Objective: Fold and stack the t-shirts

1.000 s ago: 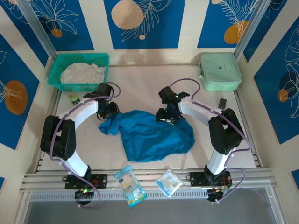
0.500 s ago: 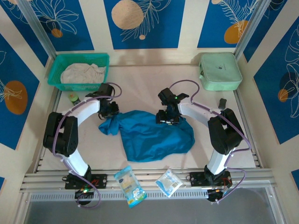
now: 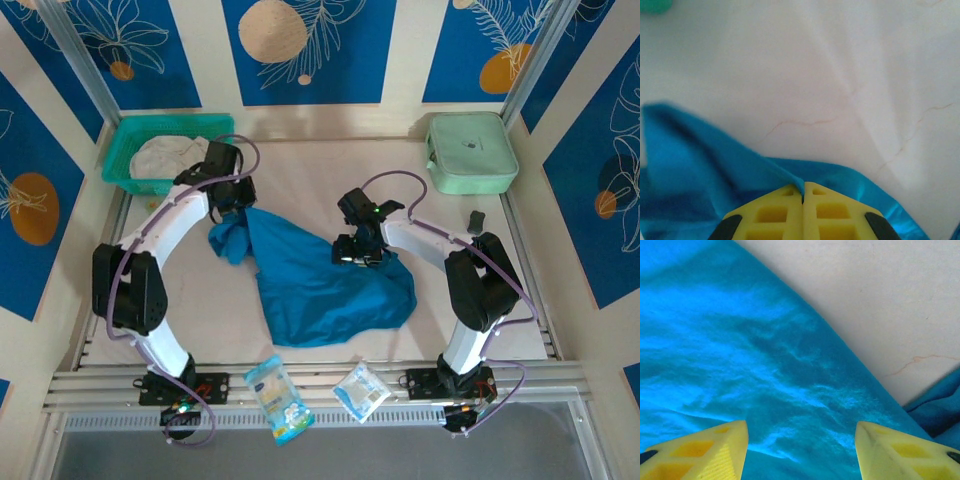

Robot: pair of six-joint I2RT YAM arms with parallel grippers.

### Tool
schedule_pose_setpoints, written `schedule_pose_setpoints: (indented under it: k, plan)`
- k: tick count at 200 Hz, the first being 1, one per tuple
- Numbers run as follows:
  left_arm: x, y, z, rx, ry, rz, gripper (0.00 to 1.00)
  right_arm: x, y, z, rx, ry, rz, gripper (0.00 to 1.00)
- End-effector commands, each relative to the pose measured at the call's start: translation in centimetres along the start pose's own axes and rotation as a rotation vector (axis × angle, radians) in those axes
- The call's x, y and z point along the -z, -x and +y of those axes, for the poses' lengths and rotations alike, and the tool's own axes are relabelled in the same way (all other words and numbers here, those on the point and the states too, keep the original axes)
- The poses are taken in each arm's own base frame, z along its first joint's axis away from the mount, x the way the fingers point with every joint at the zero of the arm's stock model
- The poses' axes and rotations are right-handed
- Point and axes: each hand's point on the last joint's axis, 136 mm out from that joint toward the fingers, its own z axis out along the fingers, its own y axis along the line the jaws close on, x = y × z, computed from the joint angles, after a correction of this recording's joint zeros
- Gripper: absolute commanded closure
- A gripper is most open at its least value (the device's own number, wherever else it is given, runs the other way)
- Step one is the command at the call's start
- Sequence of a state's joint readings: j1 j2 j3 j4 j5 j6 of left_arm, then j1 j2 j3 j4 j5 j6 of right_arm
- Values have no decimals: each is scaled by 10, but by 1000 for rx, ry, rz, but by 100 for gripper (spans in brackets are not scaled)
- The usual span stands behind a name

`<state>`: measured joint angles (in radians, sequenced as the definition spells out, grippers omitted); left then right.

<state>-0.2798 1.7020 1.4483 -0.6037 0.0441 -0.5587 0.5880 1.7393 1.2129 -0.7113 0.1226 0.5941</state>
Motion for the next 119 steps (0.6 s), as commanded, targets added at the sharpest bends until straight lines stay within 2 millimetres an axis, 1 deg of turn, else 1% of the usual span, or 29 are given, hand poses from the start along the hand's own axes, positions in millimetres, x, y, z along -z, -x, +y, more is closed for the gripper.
schedule_pose_setpoints:
  k: [1,13,30,42,53,64,78,84,103,119]
  plan:
    - [38,5,-13,-58,-29,-37,100,-4,-10,2,-15,22,28,41]
    - [51,0,-18,-69,-49,-48,100,-5,-11,1,-17,25,28,41]
    - [77,-14,-28,-106,-79,-72,100,-6,-12,1,-19,29,32,41]
    - [96,-29,-31,-143,-78,-90,100,-8,-13,1,-19,35,33,41]
    - [113,-46,-28,-166,-60,-100,100,-8,-14,2,-17,42,37,41]
    - [125,-64,-17,-179,-21,-98,100,-9,-15,2,-15,45,40,41]
    - [136,-87,6,-168,48,-91,100,-9,-16,3,-11,53,42,41]
    - [137,-99,17,-155,73,-81,100,-8,-17,4,-9,56,43,41]
    - [133,-131,50,-102,129,-55,100,-4,-22,8,5,70,51,40]
    - [125,-151,65,-69,139,-32,100,4,-28,12,34,75,57,39]
